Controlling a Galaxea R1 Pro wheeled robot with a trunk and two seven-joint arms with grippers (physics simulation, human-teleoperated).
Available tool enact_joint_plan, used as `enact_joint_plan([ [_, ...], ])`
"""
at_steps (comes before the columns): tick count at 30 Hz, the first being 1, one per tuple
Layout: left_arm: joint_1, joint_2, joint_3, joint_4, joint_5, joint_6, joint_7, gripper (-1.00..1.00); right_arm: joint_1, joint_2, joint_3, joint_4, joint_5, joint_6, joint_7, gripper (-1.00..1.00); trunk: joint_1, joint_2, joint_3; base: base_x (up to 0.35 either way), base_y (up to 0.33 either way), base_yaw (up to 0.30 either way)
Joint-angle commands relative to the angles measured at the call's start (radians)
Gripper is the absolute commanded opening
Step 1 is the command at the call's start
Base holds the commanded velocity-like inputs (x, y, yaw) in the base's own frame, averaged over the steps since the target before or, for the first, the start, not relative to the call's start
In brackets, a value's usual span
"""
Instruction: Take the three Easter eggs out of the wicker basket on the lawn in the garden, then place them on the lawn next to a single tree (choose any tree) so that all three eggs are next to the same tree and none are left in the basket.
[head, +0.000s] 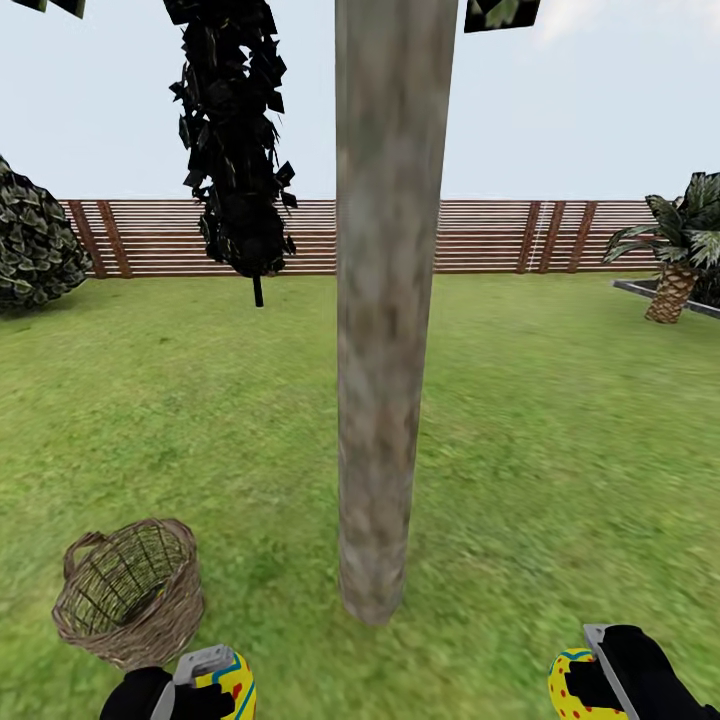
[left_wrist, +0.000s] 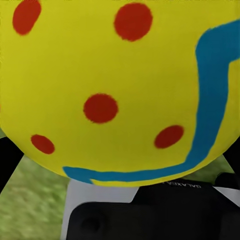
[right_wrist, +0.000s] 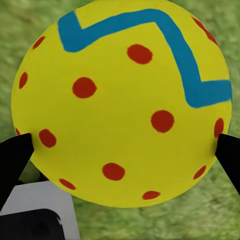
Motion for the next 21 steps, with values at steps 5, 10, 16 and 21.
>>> enact_joint_plan([
  [5,-0.001,0.001,0.023,-0.001,0.003,0.005,-0.002,-1.0,-0.001,0.0,-0.001,-0.001,0.009,0.005,0.007,-1.0,0.019,-0.036,-0.017,0.0,0.0,0.0],
  [10,-0.001,0.001,0.032,-0.001,0.003,0.005,-0.002,-1.0,-0.001,0.0,-0.001,-0.001,0.009,0.005,0.007,-1.0,0.038,-0.071,-0.033,0.0,0.0,0.0],
  [16,-0.001,0.001,0.034,-0.001,0.003,0.005,-0.002,-1.0,-0.001,0.0,-0.001,-0.001,0.009,0.006,0.007,-1.0,0.061,-0.113,-0.051,0.0,0.0,0.0],
  [21,-0.001,0.001,0.035,0.0,0.003,0.005,-0.002,-1.0,-0.001,0.0,-0.001,-0.001,0.01,0.006,0.007,-1.0,0.081,-0.148,-0.067,0.0,0.0,0.0],
])
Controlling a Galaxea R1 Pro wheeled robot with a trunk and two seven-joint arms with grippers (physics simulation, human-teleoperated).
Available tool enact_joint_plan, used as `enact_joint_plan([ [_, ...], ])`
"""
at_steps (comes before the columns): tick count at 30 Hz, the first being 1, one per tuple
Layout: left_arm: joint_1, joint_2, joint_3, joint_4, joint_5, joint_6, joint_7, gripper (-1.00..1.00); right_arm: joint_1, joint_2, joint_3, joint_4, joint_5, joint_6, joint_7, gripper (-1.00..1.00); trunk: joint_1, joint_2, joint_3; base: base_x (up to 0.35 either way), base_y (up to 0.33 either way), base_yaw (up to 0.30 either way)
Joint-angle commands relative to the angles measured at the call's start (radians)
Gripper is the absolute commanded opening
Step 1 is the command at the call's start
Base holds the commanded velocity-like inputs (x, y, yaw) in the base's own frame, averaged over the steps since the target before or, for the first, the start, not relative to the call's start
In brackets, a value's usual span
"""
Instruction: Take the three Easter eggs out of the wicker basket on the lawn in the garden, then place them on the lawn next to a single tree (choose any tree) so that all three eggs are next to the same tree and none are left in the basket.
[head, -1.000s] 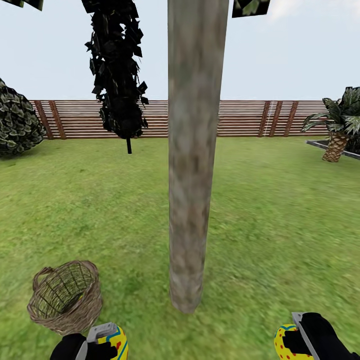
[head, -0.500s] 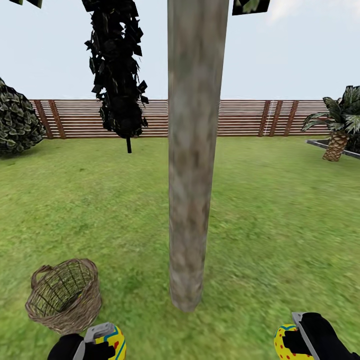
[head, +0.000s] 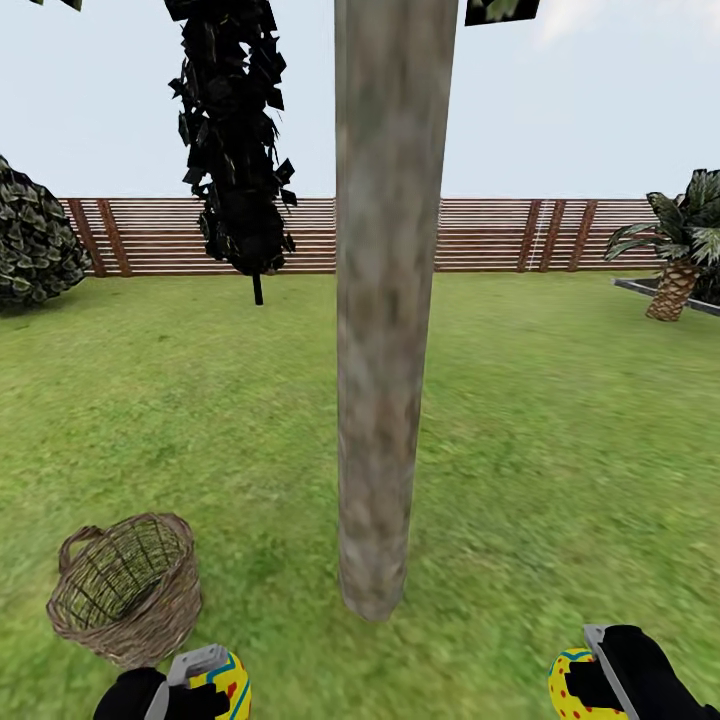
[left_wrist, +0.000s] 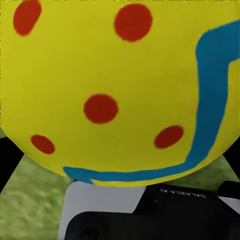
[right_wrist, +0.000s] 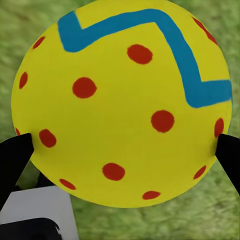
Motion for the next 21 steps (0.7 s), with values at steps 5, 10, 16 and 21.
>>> enact_joint_plan([
  [5,-0.001,0.0,0.001,0.0,0.003,0.005,-0.002,-1.0,-0.001,0.0,-0.001,-0.001,0.008,0.004,0.007,-1.0,0.019,-0.036,-0.017,0.0,0.0,0.0],
  [10,-0.001,0.0,0.002,-0.002,0.003,0.005,-0.002,-1.0,-0.001,0.0,-0.001,-0.001,0.009,0.004,0.007,-1.0,0.038,-0.071,-0.032,0.0,0.0,0.0],
  [16,-0.001,0.0,0.001,-0.001,0.003,0.005,-0.002,-1.0,-0.001,0.0,-0.001,0.0,0.009,0.004,0.007,-1.0,0.061,-0.113,-0.051,0.0,0.0,0.0],
  [21,-0.001,0.0,0.001,-0.002,0.003,0.005,-0.002,-1.0,-0.001,0.001,-0.001,-0.001,0.008,0.004,0.007,-1.0,0.081,-0.148,-0.067,0.0,0.0,0.0],
])
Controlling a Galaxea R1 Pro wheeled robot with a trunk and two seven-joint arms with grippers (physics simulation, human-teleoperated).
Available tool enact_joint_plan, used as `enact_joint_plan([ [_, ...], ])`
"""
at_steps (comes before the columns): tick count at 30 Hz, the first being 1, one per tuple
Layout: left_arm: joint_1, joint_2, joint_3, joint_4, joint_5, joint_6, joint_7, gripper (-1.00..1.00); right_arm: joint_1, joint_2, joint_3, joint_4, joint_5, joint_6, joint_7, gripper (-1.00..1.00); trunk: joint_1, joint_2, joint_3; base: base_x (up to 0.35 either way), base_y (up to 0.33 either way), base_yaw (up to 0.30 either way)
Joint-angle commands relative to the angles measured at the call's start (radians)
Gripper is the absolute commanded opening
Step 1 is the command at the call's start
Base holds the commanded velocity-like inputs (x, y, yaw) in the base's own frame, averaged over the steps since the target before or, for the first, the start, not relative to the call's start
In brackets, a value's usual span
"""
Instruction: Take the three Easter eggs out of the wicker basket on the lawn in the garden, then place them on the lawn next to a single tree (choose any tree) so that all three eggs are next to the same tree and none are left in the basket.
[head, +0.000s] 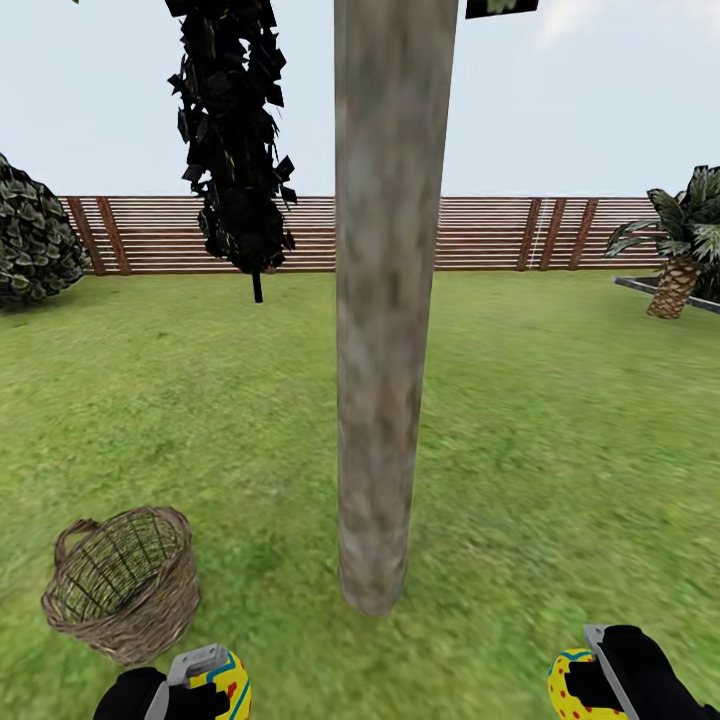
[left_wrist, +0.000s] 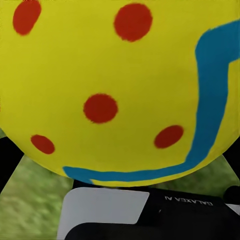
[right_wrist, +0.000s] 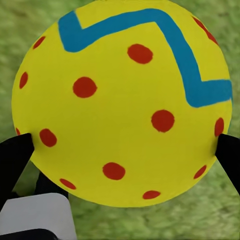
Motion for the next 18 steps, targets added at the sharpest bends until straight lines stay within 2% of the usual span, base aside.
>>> enact_joint_plan([
  [1,-0.001,0.0,0.002,-0.001,0.003,0.005,-0.002,-1.0,-0.001,0.0,-0.001,-0.001,0.008,0.004,0.007,-1.0,0.004,-0.008,-0.004,0.0,0.0,0.0],
  [18,-0.001,0.0,0.002,-0.001,0.003,0.005,-0.002,-1.0,-0.001,0.0,-0.001,0.0,0.01,0.003,0.007,-1.0,0.069,-0.127,-0.058,0.0,0.0,0.0],
])
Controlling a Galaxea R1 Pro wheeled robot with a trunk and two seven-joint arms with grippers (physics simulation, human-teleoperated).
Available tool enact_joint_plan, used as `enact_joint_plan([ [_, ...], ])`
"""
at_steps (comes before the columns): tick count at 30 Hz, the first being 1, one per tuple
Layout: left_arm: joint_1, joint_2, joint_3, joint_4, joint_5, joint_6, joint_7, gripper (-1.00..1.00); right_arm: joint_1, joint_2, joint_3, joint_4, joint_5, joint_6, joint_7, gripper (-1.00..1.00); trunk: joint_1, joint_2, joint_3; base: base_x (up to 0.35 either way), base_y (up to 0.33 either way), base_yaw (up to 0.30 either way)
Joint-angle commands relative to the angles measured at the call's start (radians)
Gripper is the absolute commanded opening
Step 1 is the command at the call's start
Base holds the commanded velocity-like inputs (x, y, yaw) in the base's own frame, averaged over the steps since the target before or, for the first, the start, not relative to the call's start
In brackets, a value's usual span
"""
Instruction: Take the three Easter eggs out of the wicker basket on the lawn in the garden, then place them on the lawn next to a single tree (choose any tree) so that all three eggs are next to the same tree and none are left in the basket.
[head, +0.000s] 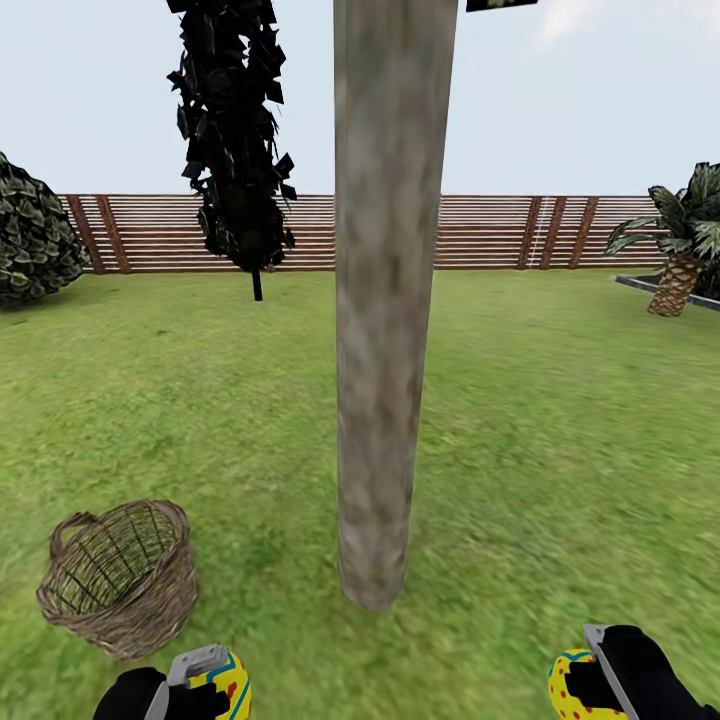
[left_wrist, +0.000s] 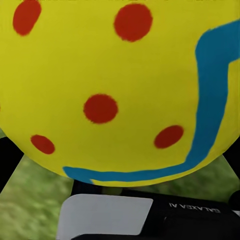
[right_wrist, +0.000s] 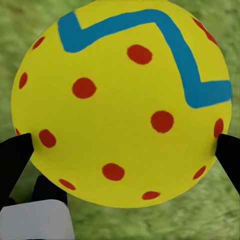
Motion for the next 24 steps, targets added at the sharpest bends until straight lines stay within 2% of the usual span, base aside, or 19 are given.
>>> enact_joint_plan([
  [1,-0.001,0.0,0.002,-0.001,0.003,0.005,-0.002,-1.0,-0.001,0.0,-0.001,-0.001,0.009,0.005,0.007,-1.0,0.004,-0.008,-0.004,0.0,0.0,0.0],
  [24,-0.001,0.0,0.002,-0.003,0.003,0.005,-0.002,-1.0,-0.001,0.0,0.0,-0.001,0.009,0.005,0.007,-1.0,0.092,-0.169,-0.076,0.0,0.0,0.0],
])
